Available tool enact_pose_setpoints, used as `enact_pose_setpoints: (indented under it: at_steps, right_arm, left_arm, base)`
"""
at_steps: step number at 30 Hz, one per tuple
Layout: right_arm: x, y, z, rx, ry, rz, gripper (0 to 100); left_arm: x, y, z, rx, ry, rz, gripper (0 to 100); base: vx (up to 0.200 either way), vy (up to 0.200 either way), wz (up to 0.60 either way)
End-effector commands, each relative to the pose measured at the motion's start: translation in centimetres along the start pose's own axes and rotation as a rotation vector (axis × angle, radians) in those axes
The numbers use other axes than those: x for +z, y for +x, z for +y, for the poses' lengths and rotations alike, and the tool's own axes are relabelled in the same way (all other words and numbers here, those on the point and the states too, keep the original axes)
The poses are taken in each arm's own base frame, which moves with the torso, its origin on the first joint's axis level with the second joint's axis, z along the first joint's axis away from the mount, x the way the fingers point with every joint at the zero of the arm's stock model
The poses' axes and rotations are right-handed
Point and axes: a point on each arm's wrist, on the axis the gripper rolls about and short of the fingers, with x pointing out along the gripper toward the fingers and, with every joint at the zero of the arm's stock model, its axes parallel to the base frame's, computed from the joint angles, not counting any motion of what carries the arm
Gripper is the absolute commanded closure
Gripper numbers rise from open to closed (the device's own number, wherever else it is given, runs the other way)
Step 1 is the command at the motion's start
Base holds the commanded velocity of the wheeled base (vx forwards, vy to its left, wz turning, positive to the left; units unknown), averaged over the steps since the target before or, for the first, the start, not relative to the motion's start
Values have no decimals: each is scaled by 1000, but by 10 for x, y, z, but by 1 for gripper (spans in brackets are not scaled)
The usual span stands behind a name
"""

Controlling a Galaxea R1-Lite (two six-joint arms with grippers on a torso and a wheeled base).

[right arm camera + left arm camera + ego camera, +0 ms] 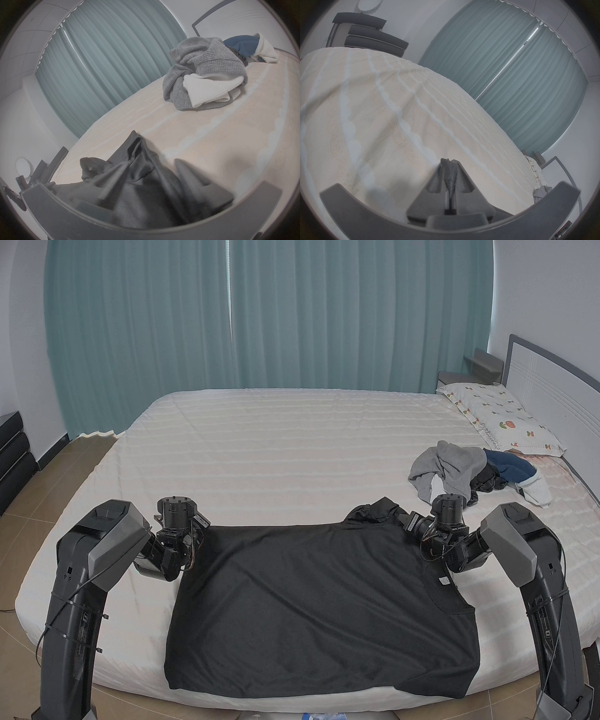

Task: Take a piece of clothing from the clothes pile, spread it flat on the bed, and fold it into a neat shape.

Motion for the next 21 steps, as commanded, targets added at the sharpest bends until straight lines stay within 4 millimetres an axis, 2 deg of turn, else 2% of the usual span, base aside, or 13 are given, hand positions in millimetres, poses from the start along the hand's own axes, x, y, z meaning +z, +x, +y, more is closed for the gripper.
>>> enact_pose_setpoints:
  at_steps: [1, 3, 7, 13, 19, 21]
  right_arm:
    - [1, 3, -5, -10, 3, -18, 100]
    - [4, 3, -5, -10, 6, -31, 100]
    - [27, 2, -9, -36, 16, -108, 100]
    - [41, 0, -14, -36, 22, -155, 100]
    - [51, 9, -10, -32, 22, -258, 100]
    - [60, 12, -5, -31, 26, -317, 100]
  left_arm:
    - [4, -2, -4, -10, -4, -9, 100]
    - [5, -1, -5, -13, -5, -12, 100]
    - [8, 0, -6, -20, -11, -22, 100]
    - [14, 5, -12, -42, -26, -50, 100]
    - [22, 13, -16, -65, -52, -87, 100]
    - [24, 17, -16, -72, -59, -103, 100]
  base:
    - [0, 0, 0]
    - [0, 0, 0]
    - [0, 0, 0]
    - [0, 0, 0]
    - [0, 0, 0]
    - [0, 0, 0]
